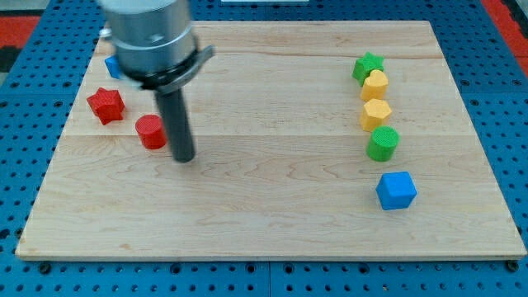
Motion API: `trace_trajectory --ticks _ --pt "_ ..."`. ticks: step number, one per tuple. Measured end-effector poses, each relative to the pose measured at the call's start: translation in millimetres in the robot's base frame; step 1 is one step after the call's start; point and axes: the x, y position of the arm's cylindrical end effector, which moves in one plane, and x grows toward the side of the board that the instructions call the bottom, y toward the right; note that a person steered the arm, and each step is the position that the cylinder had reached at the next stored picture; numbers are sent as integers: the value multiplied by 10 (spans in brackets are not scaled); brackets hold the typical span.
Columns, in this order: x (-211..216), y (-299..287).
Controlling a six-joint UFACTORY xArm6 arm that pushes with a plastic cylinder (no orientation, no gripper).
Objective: Push the red circle to the center of the board
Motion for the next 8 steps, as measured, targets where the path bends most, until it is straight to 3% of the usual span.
trace_trajectory --ticks 2,4,8 --pt "-180 -945" --pt "-314 -892" --pt "-840 775"
